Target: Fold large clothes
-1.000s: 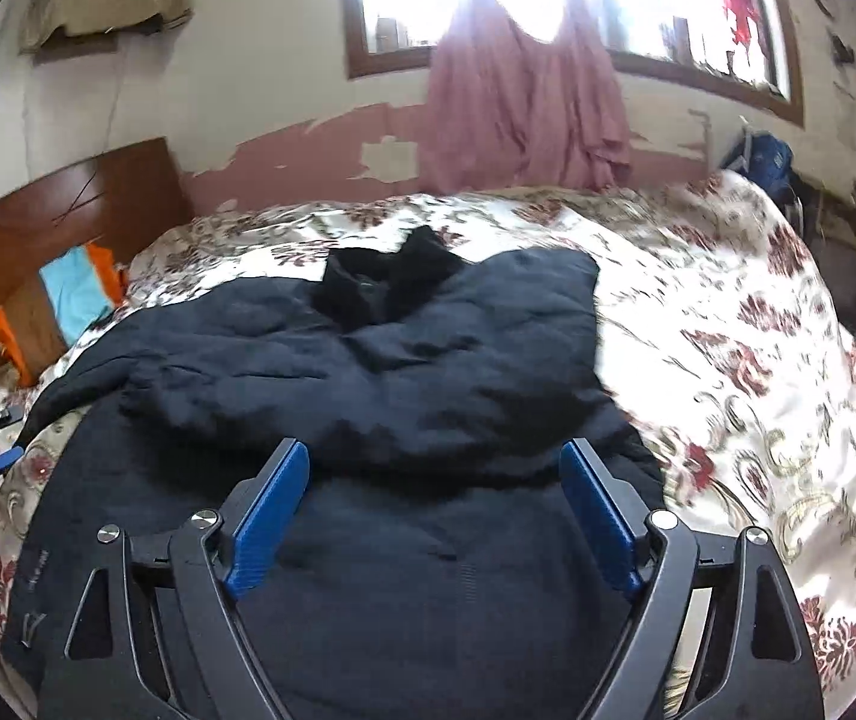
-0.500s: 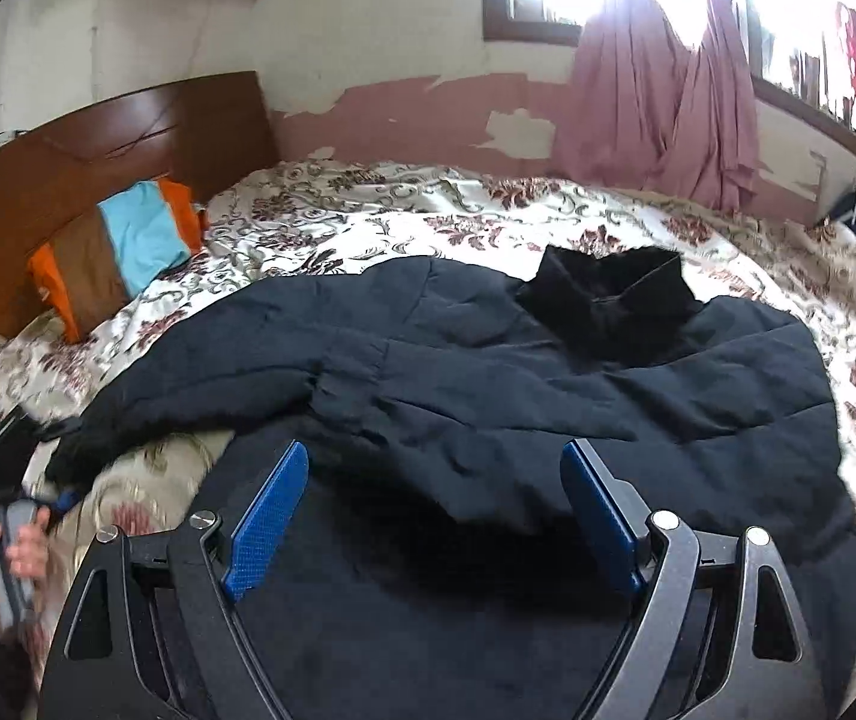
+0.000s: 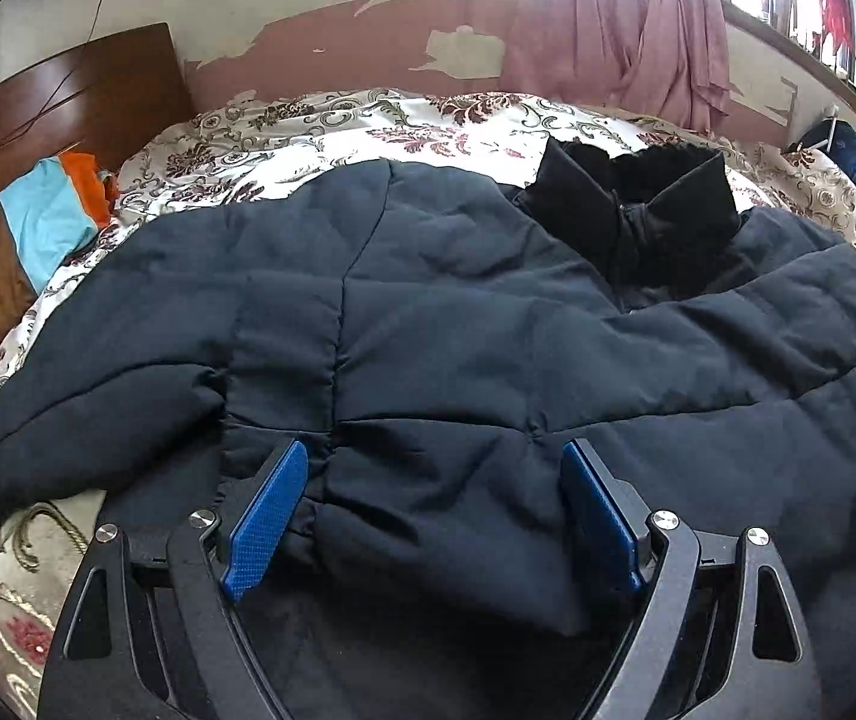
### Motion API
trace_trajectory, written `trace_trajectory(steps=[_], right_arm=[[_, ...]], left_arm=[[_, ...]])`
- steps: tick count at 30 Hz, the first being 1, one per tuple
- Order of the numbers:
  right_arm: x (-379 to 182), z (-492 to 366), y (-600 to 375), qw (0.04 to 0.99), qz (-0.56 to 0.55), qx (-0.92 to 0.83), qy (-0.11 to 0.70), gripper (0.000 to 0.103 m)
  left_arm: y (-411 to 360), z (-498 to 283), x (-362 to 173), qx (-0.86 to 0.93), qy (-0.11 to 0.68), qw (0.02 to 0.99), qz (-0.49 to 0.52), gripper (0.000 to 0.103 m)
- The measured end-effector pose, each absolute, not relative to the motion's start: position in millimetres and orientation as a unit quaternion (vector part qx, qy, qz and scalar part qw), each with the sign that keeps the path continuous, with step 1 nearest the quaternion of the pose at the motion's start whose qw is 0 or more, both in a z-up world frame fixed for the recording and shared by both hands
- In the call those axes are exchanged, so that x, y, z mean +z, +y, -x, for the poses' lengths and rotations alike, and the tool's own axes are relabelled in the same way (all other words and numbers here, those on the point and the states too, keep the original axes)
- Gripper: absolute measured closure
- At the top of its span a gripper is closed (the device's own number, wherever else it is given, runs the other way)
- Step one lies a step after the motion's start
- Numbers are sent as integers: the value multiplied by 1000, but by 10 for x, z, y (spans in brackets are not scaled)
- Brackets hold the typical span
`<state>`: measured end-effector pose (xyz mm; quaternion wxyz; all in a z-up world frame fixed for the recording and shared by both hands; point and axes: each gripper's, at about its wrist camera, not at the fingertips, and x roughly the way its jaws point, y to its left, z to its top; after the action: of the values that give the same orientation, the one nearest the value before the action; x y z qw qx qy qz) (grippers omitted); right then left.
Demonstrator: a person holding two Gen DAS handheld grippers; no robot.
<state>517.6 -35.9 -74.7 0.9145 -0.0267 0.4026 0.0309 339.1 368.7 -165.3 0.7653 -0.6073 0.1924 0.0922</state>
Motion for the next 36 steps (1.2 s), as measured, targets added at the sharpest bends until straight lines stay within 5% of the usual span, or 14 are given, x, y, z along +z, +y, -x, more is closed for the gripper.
trace_trajectory(steps=[17, 28, 36], right_arm=[[-76, -4607, -1095, 929, 52, 84, 357, 18], [-115, -4228, -2226, 940, -2, 68, 335, 18], [-246, -4211, -2883, 933, -107, 45, 341, 18]], left_arm=[[3221, -3249, -337, 56, 59, 917, 391, 96], [1708, -3500, 840, -49, 48, 982, 176, 96], [455, -3728, 1212, -122, 73, 987, 82, 96]])
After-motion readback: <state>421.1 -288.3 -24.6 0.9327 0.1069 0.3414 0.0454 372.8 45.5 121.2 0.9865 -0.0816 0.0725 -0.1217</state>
